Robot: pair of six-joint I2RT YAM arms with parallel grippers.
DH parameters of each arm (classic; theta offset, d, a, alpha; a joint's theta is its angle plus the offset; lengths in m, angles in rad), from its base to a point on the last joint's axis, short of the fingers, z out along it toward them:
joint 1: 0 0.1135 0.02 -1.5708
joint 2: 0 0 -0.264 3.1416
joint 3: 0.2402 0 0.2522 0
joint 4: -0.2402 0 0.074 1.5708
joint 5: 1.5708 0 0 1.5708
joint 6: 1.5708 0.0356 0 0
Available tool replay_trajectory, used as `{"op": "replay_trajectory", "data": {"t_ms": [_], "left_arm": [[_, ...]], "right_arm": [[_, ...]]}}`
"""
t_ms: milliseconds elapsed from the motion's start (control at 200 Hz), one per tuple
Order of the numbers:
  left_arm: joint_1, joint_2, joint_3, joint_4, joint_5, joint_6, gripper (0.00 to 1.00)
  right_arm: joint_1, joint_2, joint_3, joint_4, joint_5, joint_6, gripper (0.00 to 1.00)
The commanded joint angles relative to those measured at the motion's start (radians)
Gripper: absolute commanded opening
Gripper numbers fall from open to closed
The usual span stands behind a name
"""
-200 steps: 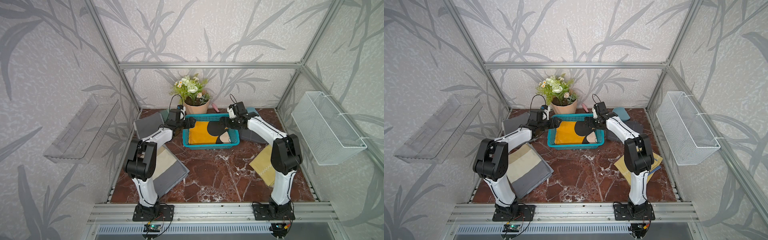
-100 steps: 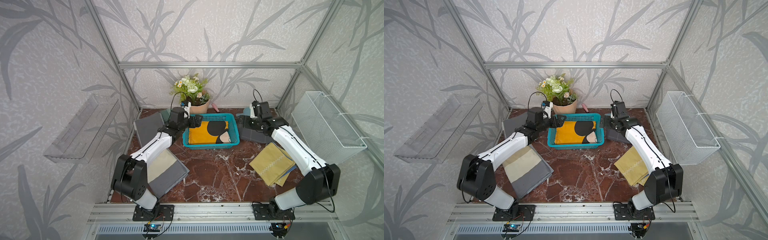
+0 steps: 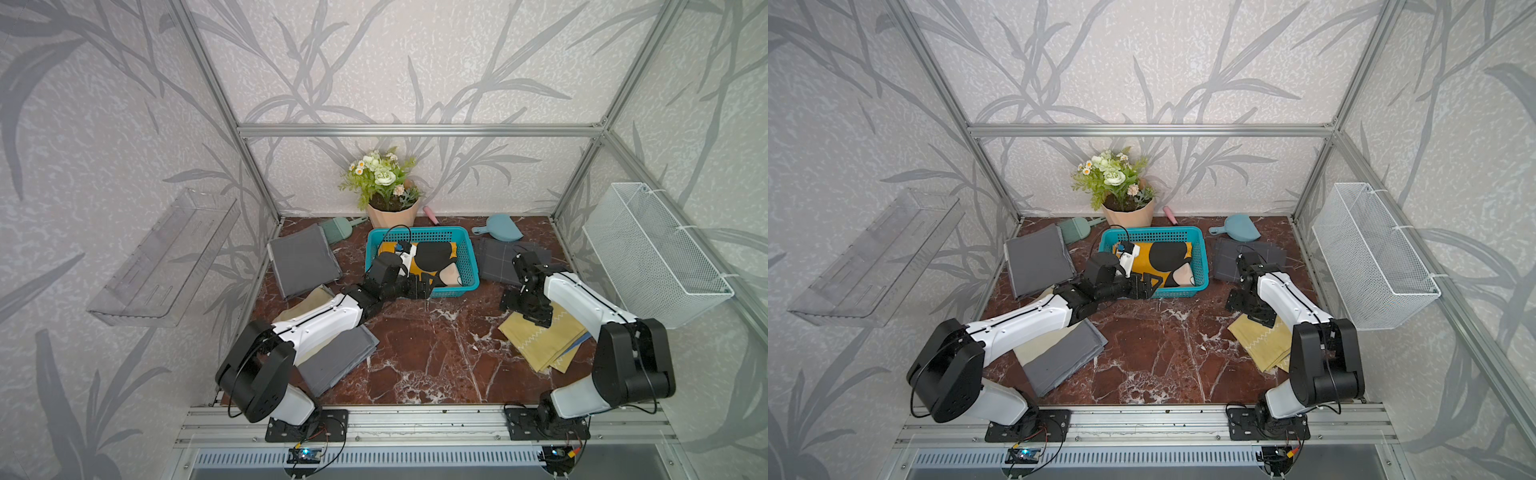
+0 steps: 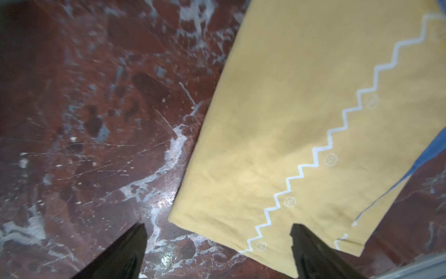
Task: Put the folded pillowcase in the basket
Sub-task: Move the pillowcase to the center of the board.
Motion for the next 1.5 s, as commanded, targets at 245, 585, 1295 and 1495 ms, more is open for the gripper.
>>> {"op": "replay_trajectory", "data": {"t_ms": [245,585,1295,1495], "left_arm": [[-0.004,-0.064,-0.071,0.023,-0.015,-0.008,0.88],[-0.005,-0.063,-0.077,0.011,-0.038,-0.006,0.88],[-0.024,-0.202,-0.192,-0.047,-0.106,-0.087,0.89],[-0.111,-0.192,-0.204,0.037,-0.08,-0.167,0.9]], "right_arm": [[0.003,0.04,-0.15,0.181,-0.114,0.102,0.52],[0.056,0.029,-0.239,0.253,-0.189,0.133,0.0],[0.412,-0.159,-0.09,0.289,-0.085,0.353,0.99],[0.108,-0.284,-0.085,0.135,-0.003,0.109,0.99]]}}
